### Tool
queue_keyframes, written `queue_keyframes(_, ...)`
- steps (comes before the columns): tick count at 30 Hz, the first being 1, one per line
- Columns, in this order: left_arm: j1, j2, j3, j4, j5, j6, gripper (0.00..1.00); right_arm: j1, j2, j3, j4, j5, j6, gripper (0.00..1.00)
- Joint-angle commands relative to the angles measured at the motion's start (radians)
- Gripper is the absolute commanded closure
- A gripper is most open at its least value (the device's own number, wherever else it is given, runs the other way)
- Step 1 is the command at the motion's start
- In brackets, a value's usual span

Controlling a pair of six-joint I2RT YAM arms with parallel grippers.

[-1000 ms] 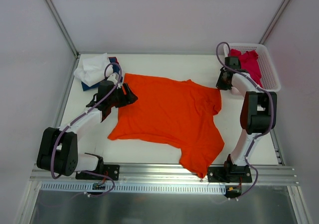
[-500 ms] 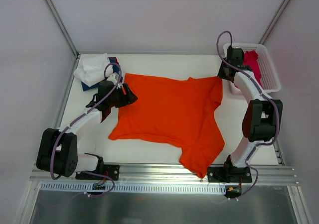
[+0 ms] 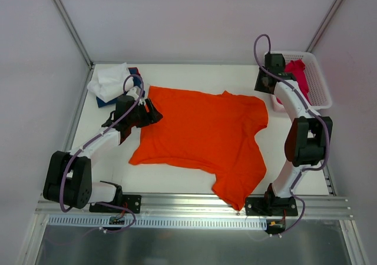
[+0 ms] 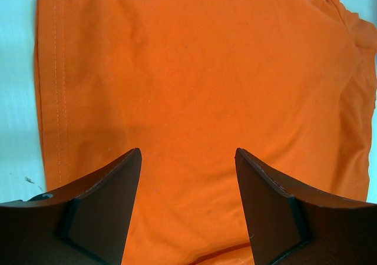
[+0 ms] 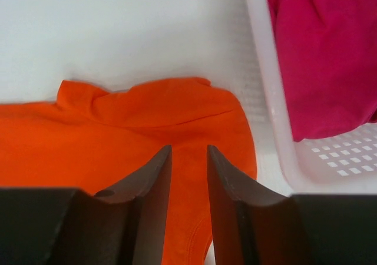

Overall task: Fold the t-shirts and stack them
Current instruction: Flatten the tshirt out

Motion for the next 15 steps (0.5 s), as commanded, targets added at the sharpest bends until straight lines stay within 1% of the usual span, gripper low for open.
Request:
queue_keyframes(1, 0.002, 0.025, 0.019, 0.007, 0.003, -0.004, 0.34, 0.058, -0.107, -0.018, -0.042, -0.019, -0.004, 0.66)
queue_keyframes(5, 0.003, 0.121, 0.061, -0.023, 0.017, -0.024, 0.34, 0.168, -0.153, -0.09, -0.059, -0.077, 0.016, 0.66)
queue_keyframes(6, 0.002, 0.134, 0.073, -0.027, 0.027, -0.029, 0.34, 0.223, -0.159, -0.107, -0.057, -0.077, 0.027, 0.66)
queue_keyframes(8, -0.008, 0.152, 0.078, -0.028, 0.017, -0.03, 0.34, 0.281, -0.173, -0.14, -0.053, -0.089, 0.042, 0.66)
queue_keyframes(9, -0.027, 0.152, 0.085, -0.028, -0.026, -0.023, 0.34, 0.333, -0.176, -0.171, -0.041, -0.094, 0.042, 0.66)
queue_keyframes(10, -0.038, 0.151, 0.09, -0.037, -0.052, 0.003, 0.33, 0.355, -0.177, -0.183, -0.037, -0.102, 0.044, 0.66)
queue_keyframes(11, -0.05, 0.145, 0.099, -0.048, -0.081, 0.02, 0.33, 0.378, -0.177, -0.196, -0.036, -0.103, 0.079, 0.66)
queue_keyframes(12, -0.066, 0.143, 0.122, -0.063, -0.11, 0.039, 0.33, 0.424, -0.177, -0.22, -0.03, -0.1, 0.084, 0.66)
queue_keyframes(13, -0.09, 0.143, 0.136, -0.079, -0.167, 0.075, 0.33, 0.443, -0.176, -0.231, -0.028, -0.094, 0.087, 0.66)
queue_keyframes(15, -0.115, 0.144, 0.176, -0.122, -0.206, 0.112, 0.33, 0.495, -0.171, -0.248, -0.03, -0.079, 0.093, 0.67)
